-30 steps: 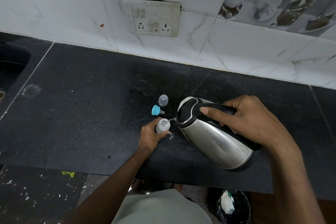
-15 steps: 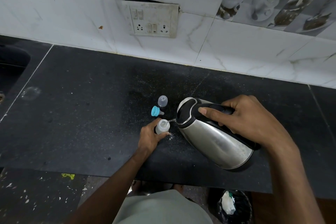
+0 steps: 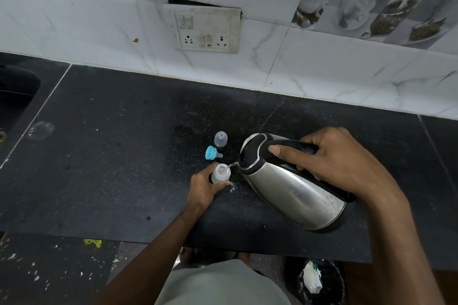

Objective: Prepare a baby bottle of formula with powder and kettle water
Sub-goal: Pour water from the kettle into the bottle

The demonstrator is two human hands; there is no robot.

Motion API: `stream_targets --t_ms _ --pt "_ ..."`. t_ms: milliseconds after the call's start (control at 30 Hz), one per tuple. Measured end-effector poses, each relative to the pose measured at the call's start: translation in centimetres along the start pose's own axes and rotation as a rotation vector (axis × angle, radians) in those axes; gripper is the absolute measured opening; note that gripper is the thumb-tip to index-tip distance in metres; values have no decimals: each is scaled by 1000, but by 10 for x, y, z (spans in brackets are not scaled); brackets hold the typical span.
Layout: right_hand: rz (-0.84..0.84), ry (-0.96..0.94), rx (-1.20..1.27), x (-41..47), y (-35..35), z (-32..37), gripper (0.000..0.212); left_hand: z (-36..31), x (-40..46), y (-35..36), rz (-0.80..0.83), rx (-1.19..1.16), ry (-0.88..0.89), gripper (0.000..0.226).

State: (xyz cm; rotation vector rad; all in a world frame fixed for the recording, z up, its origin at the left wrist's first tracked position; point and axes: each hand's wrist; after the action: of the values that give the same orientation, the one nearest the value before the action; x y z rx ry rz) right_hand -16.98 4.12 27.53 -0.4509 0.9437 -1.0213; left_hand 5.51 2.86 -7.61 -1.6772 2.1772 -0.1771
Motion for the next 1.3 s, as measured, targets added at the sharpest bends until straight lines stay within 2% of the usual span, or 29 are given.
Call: stream_targets --t_ms 1300 --pt "-12 11 -110 -5 -9 9 71 0 1 0 -6 21 -12 59"
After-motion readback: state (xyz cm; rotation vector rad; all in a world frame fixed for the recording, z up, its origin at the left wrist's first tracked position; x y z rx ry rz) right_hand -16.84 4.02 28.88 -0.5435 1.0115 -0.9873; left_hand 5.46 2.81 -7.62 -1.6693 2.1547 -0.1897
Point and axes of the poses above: each hand's wrist, its own x-axis towards the middle knuckle, its own y-axis out of the palm, z = x × y, and after that the axes turned 11 degrees about z, right-handed
